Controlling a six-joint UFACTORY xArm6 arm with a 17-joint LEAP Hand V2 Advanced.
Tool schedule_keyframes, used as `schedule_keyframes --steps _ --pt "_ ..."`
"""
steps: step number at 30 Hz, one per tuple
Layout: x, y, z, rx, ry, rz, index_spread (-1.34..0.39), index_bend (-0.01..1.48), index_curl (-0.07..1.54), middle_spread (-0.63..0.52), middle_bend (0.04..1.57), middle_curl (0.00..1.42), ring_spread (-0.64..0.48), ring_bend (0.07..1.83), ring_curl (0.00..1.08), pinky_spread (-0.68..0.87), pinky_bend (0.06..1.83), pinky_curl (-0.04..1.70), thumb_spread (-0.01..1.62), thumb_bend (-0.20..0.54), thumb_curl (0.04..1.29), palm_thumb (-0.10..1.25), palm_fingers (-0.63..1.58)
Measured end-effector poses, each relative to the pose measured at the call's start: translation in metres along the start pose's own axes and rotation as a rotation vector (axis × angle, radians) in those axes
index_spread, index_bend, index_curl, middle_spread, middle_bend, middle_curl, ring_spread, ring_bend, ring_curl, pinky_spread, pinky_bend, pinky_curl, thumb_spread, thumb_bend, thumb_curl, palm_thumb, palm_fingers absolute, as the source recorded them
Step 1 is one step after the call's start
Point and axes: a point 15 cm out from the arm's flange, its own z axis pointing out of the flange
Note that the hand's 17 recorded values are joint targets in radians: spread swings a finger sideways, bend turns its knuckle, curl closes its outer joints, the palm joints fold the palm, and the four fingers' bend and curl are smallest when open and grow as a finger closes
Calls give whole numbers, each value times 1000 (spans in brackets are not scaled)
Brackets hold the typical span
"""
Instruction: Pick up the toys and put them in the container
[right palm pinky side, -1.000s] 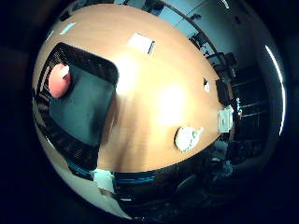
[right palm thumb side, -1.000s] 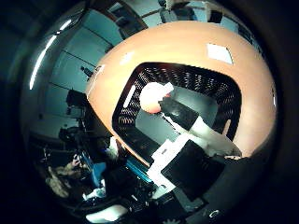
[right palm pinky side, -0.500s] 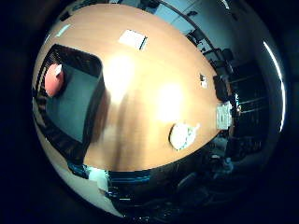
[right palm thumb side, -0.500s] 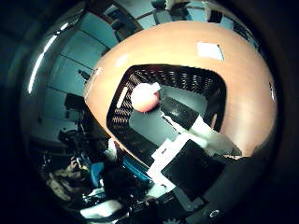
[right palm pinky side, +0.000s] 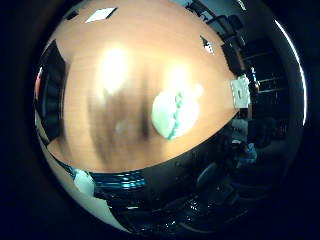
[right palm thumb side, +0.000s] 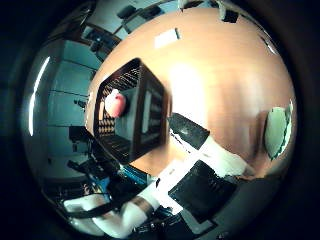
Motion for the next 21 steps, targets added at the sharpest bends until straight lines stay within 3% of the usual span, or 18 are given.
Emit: schedule_keyframes --steps 10,21 --pt "88 11 -4 3 76 54 -421 178 330 -144 309 402 -78 453 240 381 411 172 1089 -21 305 605 381" --pt "130 33 -5 -40 120 69 -423 177 334 -143 293 391 -64 409 233 381 340 182 1082 -23 304 591 374"
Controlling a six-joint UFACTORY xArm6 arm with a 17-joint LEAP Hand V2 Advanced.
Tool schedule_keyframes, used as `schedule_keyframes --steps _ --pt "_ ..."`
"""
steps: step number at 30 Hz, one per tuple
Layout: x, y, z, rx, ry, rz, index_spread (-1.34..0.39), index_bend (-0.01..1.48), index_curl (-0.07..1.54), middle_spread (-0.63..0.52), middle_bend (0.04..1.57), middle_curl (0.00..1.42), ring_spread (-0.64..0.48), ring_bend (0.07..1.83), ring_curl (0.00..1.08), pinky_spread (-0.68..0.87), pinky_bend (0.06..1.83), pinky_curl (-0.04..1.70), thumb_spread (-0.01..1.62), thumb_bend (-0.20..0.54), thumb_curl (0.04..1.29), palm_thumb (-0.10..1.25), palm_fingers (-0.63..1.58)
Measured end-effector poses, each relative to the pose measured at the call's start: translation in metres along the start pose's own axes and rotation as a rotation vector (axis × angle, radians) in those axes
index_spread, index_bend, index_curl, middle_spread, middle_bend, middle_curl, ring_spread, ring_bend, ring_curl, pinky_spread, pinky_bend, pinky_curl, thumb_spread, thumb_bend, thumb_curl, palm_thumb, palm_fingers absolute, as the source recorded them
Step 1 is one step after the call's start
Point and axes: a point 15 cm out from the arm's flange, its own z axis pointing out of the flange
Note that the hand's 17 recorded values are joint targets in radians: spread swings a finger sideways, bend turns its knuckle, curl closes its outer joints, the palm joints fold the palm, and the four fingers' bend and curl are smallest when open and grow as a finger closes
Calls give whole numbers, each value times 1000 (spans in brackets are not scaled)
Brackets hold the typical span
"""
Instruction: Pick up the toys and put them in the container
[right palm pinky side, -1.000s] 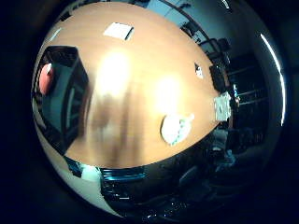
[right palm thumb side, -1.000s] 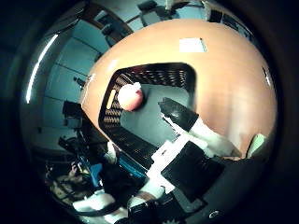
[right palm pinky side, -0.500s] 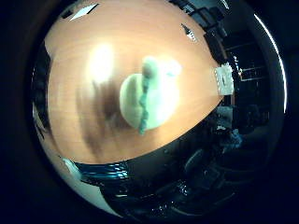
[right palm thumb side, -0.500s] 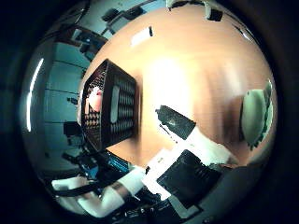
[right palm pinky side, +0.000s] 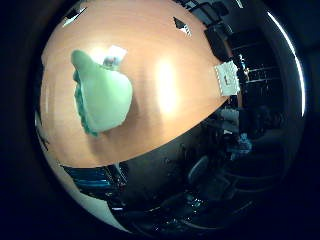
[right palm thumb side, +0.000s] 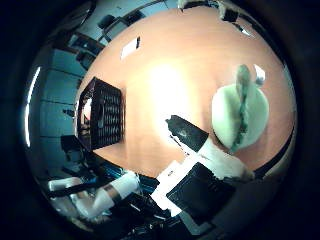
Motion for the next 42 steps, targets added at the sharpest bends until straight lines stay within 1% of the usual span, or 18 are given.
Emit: schedule_keyframes --steps 6,16,24,42 --pt "18 3 13 -24 -4 16 -419 174 327 -141 282 388 -52 394 232 388 310 198 1081 -22 304 591 370" --pt "25 5 30 -30 -5 26 -415 172 319 -140 276 383 -50 379 234 391 274 222 1081 -22 304 591 367" --pt "19 9 48 -52 -31 26 -415 172 315 -140 273 381 -50 374 235 393 255 236 1081 -22 304 591 370" --pt "15 1 84 -59 -45 11 -415 172 312 -142 273 382 -56 368 240 398 220 259 1072 -23 300 606 395"
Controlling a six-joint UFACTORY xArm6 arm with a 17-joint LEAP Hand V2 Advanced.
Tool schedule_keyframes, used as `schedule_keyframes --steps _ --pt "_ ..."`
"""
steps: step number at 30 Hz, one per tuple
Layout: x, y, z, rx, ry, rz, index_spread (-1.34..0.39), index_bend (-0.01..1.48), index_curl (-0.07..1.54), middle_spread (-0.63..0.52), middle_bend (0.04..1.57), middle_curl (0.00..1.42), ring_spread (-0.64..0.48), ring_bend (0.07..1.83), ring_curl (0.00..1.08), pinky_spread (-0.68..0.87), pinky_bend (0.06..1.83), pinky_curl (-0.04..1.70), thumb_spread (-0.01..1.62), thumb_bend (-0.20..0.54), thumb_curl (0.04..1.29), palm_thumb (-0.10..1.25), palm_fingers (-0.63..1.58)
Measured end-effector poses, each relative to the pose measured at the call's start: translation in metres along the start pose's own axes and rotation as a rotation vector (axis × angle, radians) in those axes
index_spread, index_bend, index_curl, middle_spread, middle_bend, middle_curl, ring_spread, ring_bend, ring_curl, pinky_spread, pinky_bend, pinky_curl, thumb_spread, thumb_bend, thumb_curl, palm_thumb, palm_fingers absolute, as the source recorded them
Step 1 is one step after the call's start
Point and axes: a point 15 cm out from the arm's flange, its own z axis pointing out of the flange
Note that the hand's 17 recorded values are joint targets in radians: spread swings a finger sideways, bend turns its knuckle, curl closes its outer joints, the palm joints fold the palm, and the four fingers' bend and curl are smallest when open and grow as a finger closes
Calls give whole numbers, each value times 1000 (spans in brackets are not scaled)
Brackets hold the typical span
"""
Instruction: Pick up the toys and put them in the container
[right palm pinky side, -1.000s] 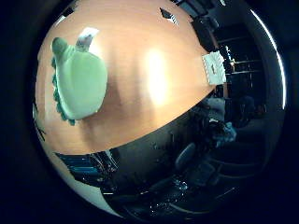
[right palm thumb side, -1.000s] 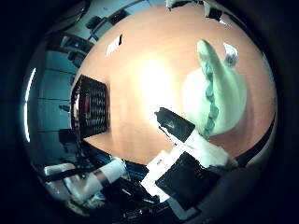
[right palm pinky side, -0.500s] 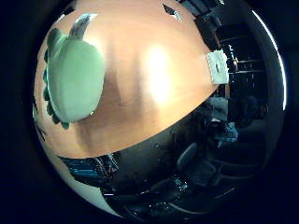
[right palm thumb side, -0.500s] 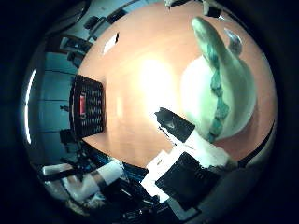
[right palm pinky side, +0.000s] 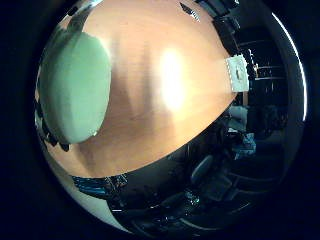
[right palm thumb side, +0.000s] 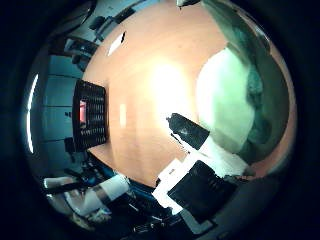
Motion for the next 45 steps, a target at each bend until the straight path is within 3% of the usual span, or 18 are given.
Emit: schedule_keyframes --steps 9,13,17,20,24,29,33,39,45 --pt "-4 4 25 -30 -33 7 -416 174 311 -143 278 386 -68 383 244 403 213 265 1071 -21 304 613 414" --pt "-4 5 32 -39 -42 7 -424 180 315 -177 311 396 -123 466 255 379 215 254 1070 -19 308 631 569" --pt "-2 5 32 -38 -42 9 -416 209 355 -270 463 474 -254 643 318 140 246 234 1067 -14 318 682 882" --pt "0 4 31 -31 -35 7 -435 271 431 -310 561 552 -309 743 383 -150 491 296 1066 -12 327 723 1225" --pt "4 0 29 -14 -18 7 -452 537 610 -311 805 692 -302 992 510 -335 854 449 1054 -10 354 802 1312" --pt "5 0 17 -13 -13 5 -374 904 810 -237 1113 814 -255 1253 631 -278 1176 638 1039 3 429 972 1254" --pt "0 5 -9 -14 -14 7 -303 1041 863 -192 1241 847 -235 1352 693 -234 1270 744 1030 -9 492 1044 1148" --pt "-11 9 -75 -26 -27 -3 -262 1099 867 -164 1297 845 -231 1381 737 -197 1281 836 1006 -13 555 1051 1102" --pt "-27 1 -188 19 16 -37 -243 1121 853 -153 1324 834 -232 1375 763 -184 1252 909 993 -15 603 1031 1091"
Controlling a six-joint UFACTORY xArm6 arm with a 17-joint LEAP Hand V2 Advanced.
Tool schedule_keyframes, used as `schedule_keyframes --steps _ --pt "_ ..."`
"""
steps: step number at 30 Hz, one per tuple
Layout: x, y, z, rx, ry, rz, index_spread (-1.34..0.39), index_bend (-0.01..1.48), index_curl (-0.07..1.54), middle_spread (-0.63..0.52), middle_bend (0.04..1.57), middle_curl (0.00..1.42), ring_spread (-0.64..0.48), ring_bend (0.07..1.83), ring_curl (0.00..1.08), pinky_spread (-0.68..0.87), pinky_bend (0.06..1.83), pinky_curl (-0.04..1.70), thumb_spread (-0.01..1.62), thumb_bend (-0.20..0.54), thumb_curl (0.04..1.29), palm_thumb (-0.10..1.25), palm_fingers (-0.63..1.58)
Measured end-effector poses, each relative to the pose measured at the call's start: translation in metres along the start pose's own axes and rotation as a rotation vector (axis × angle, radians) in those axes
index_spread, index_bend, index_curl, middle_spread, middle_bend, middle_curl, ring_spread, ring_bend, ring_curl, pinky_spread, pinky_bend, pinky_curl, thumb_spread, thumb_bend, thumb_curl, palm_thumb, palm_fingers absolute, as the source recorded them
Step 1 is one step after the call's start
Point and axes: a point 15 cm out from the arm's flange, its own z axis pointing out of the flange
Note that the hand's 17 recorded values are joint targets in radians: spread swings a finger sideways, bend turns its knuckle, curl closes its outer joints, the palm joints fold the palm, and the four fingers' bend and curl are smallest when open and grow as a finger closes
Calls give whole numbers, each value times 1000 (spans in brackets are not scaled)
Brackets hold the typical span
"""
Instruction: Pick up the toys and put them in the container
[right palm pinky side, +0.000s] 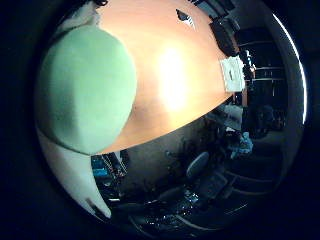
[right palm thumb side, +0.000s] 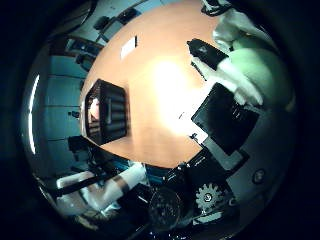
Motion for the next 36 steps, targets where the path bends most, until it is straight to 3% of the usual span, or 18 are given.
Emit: schedule_keyframes --steps 6,17,26,36 --pt "-43 -11 -90 67 44 -37 -237 1137 845 -151 1327 826 -236 1365 784 -183 1221 967 992 -15 634 1024 1087" --pt "-178 -44 -164 174 22 -145 -239 1130 841 -151 1324 823 -239 1351 806 -192 1189 1035 993 -15 656 1019 1088" --pt "-296 -50 -188 204 -49 -255 -237 1117 838 -150 1316 818 -242 1345 821 -199 1165 1070 994 -15 663 1018 1093" --pt "-383 -55 -192 218 -99 -330 -238 1115 839 -150 1313 817 -245 1336 834 -206 1150 1093 993 -14 669 1021 1094"
